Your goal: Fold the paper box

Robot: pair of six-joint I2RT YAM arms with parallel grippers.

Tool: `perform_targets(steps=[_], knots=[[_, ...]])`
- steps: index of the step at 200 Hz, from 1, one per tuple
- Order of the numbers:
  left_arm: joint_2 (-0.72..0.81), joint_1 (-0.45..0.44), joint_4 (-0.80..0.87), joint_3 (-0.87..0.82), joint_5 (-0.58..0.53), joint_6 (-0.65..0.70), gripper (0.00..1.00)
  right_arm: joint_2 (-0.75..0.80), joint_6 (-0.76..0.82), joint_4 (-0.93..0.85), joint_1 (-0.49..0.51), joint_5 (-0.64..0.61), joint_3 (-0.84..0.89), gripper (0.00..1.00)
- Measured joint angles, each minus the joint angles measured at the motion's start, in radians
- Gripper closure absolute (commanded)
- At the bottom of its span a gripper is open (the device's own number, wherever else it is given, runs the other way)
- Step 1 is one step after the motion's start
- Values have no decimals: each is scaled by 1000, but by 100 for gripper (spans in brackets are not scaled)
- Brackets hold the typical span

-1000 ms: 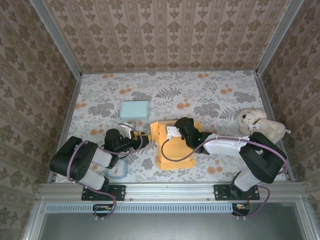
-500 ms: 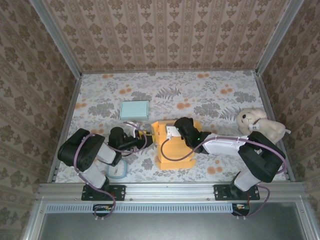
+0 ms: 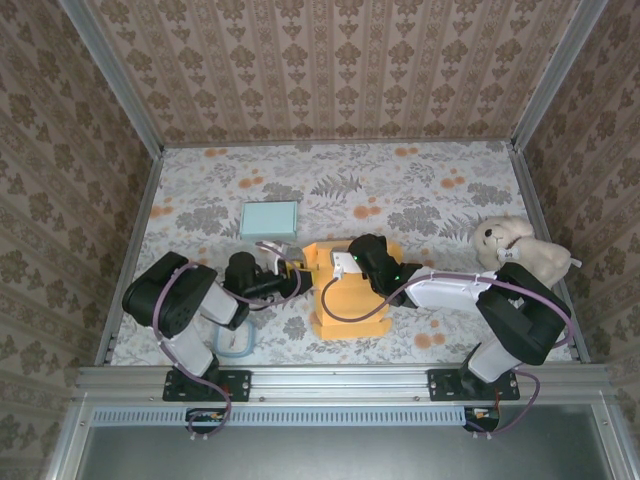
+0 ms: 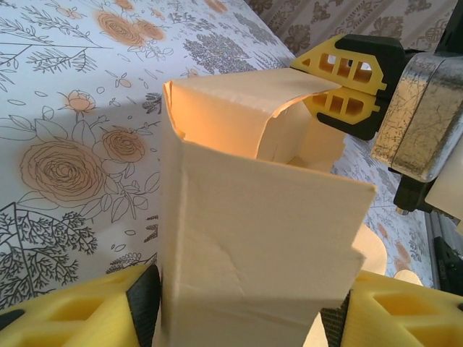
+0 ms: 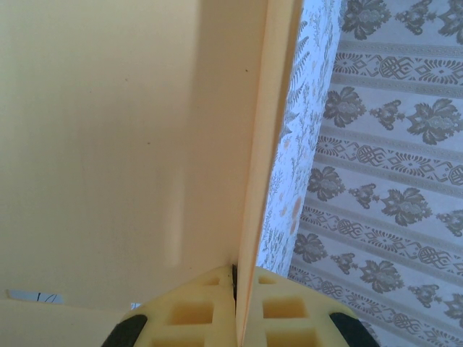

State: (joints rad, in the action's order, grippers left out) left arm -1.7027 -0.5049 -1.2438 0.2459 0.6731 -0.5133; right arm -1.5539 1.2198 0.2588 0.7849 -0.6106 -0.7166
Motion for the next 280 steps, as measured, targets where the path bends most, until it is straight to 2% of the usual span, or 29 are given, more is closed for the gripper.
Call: perform_targets(steps=[40,98,150,186,220,250,280], knots=[[11,0,0,-8,-8,2,36,0,0,0,1,-2,0,100],[141,54,47,-69,-68,16,35,0,0,-1,2,-4,0,100],[67,129,7,-93,-29,16,37,0,0,-1,2,-4,0,100],[71,140,-5,-100,-3,16,37,0,0,-2,2,-4,-1,100],[213,152,26,-156,-11,15,37,-4,0,-4,2,-6,-3,100],[390,150,148,-164,-95,33,36,-7,0,-4,2,-9,-5,100],[405,119,219,-156,-131,55,37,-9,0,-5,2,-10,-6,100]])
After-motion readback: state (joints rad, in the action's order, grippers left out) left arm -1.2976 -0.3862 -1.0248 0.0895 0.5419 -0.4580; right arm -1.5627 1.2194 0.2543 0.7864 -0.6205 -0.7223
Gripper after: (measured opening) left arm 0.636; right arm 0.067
